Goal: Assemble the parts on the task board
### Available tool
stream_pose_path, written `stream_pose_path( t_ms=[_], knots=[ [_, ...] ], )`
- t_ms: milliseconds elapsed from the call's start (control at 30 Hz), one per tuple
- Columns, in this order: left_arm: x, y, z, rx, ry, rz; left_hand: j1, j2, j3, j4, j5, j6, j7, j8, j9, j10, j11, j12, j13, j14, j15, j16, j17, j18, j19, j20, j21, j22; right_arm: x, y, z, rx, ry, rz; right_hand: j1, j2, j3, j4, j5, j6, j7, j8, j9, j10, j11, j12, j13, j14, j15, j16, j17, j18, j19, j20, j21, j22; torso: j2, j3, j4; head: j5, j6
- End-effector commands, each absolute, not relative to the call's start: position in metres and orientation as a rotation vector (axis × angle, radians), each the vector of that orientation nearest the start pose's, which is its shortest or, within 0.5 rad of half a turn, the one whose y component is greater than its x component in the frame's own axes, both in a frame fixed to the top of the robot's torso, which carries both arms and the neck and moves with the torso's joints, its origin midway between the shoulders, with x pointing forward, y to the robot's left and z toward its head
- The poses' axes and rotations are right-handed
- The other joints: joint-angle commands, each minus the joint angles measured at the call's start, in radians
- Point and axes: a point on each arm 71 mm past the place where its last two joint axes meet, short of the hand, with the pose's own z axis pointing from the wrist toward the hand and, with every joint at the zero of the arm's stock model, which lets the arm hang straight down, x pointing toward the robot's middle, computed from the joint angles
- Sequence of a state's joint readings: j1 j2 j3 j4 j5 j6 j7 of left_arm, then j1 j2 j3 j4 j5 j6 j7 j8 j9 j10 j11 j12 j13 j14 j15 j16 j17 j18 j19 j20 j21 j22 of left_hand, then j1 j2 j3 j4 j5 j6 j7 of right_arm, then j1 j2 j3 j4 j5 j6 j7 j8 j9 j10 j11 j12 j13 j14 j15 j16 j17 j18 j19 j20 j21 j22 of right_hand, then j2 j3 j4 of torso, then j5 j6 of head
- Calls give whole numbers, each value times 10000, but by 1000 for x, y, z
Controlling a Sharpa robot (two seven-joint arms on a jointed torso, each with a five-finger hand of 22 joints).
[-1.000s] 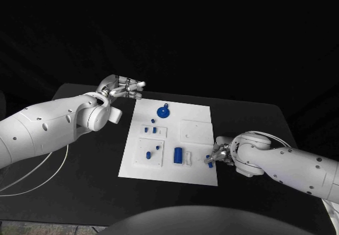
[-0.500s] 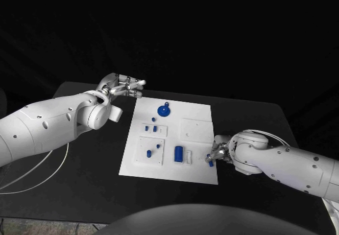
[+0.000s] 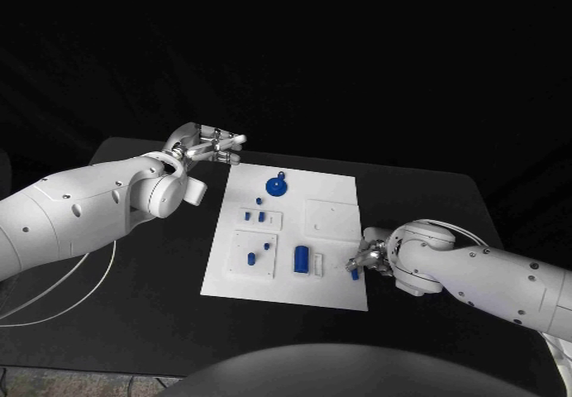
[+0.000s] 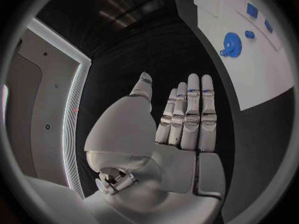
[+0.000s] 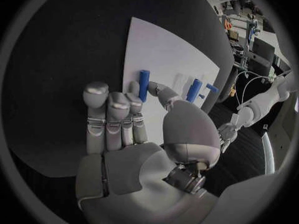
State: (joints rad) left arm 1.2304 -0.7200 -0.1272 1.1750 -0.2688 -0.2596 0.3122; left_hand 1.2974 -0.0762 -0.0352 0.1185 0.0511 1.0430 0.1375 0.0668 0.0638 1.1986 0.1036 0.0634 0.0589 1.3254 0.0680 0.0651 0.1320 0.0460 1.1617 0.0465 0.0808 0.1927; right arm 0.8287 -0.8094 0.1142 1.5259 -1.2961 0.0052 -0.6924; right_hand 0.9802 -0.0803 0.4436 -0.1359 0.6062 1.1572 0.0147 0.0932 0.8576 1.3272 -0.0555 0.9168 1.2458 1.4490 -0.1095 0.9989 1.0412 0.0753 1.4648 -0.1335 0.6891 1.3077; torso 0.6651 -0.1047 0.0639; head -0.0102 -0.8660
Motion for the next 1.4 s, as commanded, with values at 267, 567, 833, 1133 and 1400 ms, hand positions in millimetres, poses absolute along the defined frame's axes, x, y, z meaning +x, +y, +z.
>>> stream_pose_path(
  t_ms=[267,567,833,1133,1400],
  knots=[
    [541,248,-213,-8707,15654,-12334,11,90,3,5,-21,-67,-13,-33,13,-50,11,-41,13,-49,14,-25,-2,-40,8,55,-30,-38,399,-206,-342,5767,24480,2941,44,44,987,-1173,65,-167,129,-282,-72,-2,-24,18,-21,-11,-22,-5,-24,-119,541,4,23,17,6,1,9,79,39],
    [541,247,-213,-8688,15707,-12361,36,156,5,-46,-12,-72,-12,-35,12,-50,13,-42,14,-52,16,-26,19,-39,9,61,-24,-98,409,-191,-317,6162,24028,3912,88,52,748,-1123,115,-165,104,-283,-68,-3,-36,36,-22,-10,-44,-7,-30,-115,544,-17,22,7,6,-5,15,102,67],
    [541,247,-213,-8668,15760,-12356,39,167,0,-64,-12,-71,-11,-34,12,-47,13,-42,14,-54,17,-27,28,-42,-6,66,-30,-109,411,-181,-311,6017,24054,4234,117,57,650,-1102,41,-143,84,-282,-69,-8,-40,16,-41,-13,-45,-12,-34,-120,545,-17,24,-2,0,-8,7,113,48],
    [541,246,-213,-8656,15800,-12375,39,167,0,-64,-12,-71,-11,-34,12,-47,13,-42,14,-54,17,-27,28,-42,-6,66,-30,-109,413,-174,-316,5892,24337,4242,127,64,561,-1067,-13,-146,74,-283,-84,-16,-38,13,-48,-6,-41,-7,-28,-127,541,-14,17,-9,-1,-6,8,110,53],
    [541,245,-213,-8657,15831,-12389,39,167,0,-64,-12,-71,-11,-34,12,-47,13,-42,14,-54,17,-27,28,-42,-6,66,-30,-109,411,-165,-324,5655,24601,4171,133,82,483,-1030,-85,-153,63,-285,-114,-31,-36,0,-59,-7,-37,-5,-21,-129,538,-12,-14,-18,5,0,0,112,55]
  ],
)
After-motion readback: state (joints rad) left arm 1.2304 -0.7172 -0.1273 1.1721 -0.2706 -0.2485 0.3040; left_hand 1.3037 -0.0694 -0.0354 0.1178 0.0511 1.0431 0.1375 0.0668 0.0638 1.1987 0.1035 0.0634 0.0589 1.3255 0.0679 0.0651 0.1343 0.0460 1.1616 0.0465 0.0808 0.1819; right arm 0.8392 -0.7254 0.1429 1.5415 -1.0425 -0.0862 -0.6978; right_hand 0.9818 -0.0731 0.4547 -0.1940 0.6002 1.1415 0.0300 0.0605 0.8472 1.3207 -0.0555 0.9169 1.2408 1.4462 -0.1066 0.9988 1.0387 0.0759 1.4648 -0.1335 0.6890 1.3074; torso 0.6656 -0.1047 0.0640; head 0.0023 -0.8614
